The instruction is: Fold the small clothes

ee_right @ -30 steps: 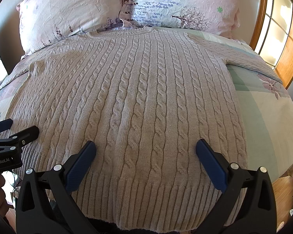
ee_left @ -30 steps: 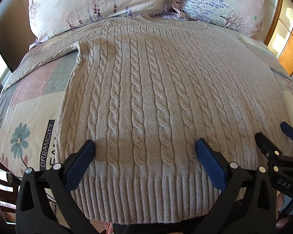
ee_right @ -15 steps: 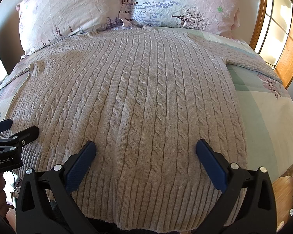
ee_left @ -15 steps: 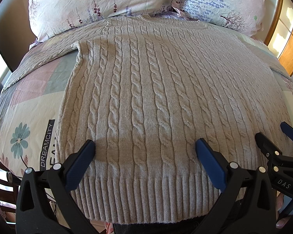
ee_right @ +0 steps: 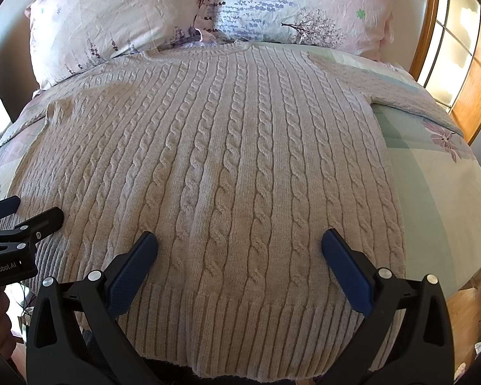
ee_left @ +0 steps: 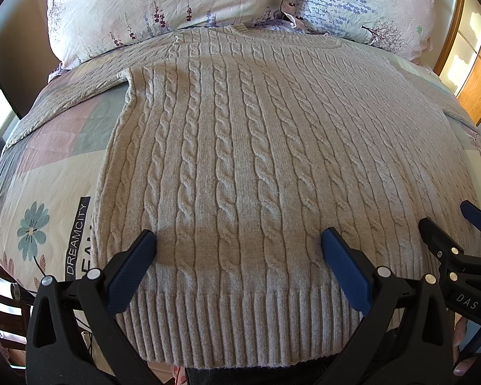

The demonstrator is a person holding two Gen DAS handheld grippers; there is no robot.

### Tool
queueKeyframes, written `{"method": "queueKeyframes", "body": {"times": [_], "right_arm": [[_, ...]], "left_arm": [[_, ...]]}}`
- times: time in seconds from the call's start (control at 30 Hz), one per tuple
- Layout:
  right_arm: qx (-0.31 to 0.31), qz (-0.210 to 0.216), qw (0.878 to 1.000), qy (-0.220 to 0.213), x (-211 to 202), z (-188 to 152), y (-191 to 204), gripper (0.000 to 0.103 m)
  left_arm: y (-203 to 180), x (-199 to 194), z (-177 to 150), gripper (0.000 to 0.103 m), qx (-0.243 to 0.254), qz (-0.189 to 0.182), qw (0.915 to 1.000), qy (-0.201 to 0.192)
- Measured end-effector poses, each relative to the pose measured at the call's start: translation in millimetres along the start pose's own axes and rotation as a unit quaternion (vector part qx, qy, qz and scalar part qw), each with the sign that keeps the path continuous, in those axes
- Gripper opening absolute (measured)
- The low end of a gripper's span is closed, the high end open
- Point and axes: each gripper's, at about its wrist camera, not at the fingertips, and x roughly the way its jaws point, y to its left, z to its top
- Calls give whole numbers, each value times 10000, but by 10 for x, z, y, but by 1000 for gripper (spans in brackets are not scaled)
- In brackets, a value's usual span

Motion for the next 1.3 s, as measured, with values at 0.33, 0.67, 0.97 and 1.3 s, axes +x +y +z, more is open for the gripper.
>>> {"method": "queueKeyframes", "body": {"times": [0.33,0.67,0.97,1.3], "right_arm": [[-1,0,10000,5,0,-6,5,102],[-2,0,10000,11,-2,-5,5,102],[-19,9,10000,10,2,-4,4,102],[-327,265,9990,-130,-18,-4,-42,102]], "left_arm": [[0,0,0,101,1,0,10000,-1],[0,-1,-1,101,4,2,10000,-7],[23,-7,-22,101,-17,0,10000,-78],[18,-30,-18,101,64,-32,10000,-53]]}}
